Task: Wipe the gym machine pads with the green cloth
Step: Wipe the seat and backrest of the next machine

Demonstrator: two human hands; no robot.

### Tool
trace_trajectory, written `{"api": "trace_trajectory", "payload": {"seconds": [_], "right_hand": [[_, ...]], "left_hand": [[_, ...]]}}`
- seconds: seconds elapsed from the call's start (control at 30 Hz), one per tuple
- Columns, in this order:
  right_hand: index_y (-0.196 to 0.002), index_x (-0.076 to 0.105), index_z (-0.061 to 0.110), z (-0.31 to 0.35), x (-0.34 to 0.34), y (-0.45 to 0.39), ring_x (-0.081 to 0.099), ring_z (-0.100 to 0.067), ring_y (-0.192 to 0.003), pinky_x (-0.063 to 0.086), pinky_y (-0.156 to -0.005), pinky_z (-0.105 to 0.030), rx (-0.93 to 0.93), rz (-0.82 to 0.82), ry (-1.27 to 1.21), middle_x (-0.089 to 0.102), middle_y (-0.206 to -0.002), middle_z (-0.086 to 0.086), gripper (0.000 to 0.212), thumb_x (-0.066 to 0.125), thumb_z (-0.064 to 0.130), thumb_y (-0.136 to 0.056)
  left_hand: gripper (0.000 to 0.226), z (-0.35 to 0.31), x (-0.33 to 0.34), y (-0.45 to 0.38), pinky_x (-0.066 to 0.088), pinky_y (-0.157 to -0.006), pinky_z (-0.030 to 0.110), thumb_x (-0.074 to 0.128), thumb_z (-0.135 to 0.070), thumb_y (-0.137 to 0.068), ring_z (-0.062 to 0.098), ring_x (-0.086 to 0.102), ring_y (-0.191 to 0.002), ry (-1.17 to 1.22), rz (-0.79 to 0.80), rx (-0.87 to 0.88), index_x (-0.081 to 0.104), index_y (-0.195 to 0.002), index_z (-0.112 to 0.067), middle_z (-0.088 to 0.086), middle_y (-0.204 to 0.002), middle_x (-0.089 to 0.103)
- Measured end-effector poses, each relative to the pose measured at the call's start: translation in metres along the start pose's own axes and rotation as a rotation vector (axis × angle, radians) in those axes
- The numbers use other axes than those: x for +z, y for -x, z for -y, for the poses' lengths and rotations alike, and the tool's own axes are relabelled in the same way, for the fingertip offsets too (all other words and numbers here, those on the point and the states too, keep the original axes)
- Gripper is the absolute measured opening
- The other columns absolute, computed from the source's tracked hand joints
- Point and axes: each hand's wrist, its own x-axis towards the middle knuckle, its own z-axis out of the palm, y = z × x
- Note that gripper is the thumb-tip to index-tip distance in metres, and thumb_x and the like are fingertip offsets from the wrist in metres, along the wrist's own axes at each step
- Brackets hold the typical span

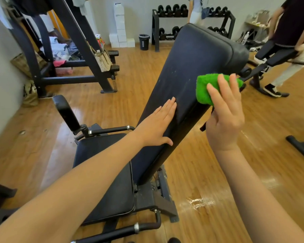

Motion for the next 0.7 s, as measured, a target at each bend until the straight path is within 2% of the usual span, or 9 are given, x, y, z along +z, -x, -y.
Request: {"api": "trace_trajectory", "payload": {"seconds": [0.13,0.3,0.4,0.47,0.53,0.63,0.7], "right_hand": [[-0.118,0.059,-0.002,-0.014,0.021,0.003,0.033,-0.036,-0.129,0.018,-0.115,-0.037,0.03,0.022,0.083,0.052,-0.128,-0.023,0.029,0.041,-0.001,-0.096],[-0.124,0.05,0.007,-0.005,0.039,0.081,0.017,-0.015,-0.142,0.019,-0.115,-0.035,-0.008,0.208,0.002,0.048,-0.13,-0.011,0.028,0.033,0.008,-0.101],[-0.125,0.048,0.009,0.001,0.037,0.097,0.019,-0.015,-0.142,0.022,-0.114,-0.035,0.041,0.29,-0.078,0.047,-0.129,-0.011,0.028,0.032,0.014,-0.103],[-0.124,0.049,0.007,0.008,0.028,0.09,0.029,-0.022,-0.137,0.026,-0.113,-0.037,0.072,0.296,-0.127,0.047,-0.129,-0.013,0.029,0.031,0.015,-0.103],[-0.121,0.052,0.001,0.015,0.014,0.073,0.037,-0.028,-0.13,0.03,-0.112,-0.039,0.088,0.241,-0.176,0.048,-0.128,-0.016,0.028,0.035,0.012,-0.102],[-0.114,0.056,-0.008,0.015,-0.003,0.033,0.038,-0.03,-0.127,0.03,-0.112,-0.037,0.068,0.073,-0.184,0.049,-0.125,-0.021,0.024,0.042,0.002,-0.098],[-0.112,0.057,-0.011,0.002,-0.007,0.0,0.038,-0.031,-0.126,0.029,-0.112,-0.039,0.031,-0.066,-0.137,0.051,-0.125,-0.024,0.022,0.043,-0.002,-0.097]], "left_hand": [[0.121,0.002,0.003,-0.003,-0.003,-0.116,0.029,0.071,-0.054,-0.078,0.012,-0.021,-0.139,0.02,-0.006,0.0,-0.015,-0.149,-0.007,0.003,-0.154,-0.024],[0.128,0.01,0.006,-0.007,-0.001,-0.118,0.03,0.076,-0.055,-0.071,0.012,-0.02,-0.141,0.012,0.018,0.03,-0.009,-0.152,-0.007,0.0,-0.15,-0.028],[0.129,0.012,0.006,-0.008,-0.003,-0.116,0.029,0.077,-0.055,-0.07,0.012,-0.021,-0.14,-0.011,0.022,0.032,-0.012,-0.15,-0.006,0.002,-0.148,-0.029],[0.13,0.012,0.005,-0.007,-0.004,-0.116,0.028,0.078,-0.054,-0.07,0.011,-0.021,-0.14,0.003,0.031,0.038,-0.013,-0.149,-0.006,0.002,-0.148,-0.029],[0.129,0.013,0.004,-0.006,-0.004,-0.118,0.029,0.077,-0.054,-0.07,0.011,-0.02,-0.14,0.026,0.029,0.043,-0.014,-0.149,-0.007,0.001,-0.149,-0.028],[0.128,0.013,-0.008,-0.008,0.003,-0.121,0.037,0.073,-0.062,-0.07,0.015,-0.016,-0.142,0.026,-0.069,0.028,-0.014,-0.147,-0.007,0.004,-0.151,-0.022],[0.132,0.01,-0.025,-0.018,0.001,-0.12,0.036,0.074,-0.065,-0.066,0.017,-0.016,-0.142,-0.02,-0.119,0.045,-0.017,-0.143,-0.007,0.006,-0.151,-0.022]]}}
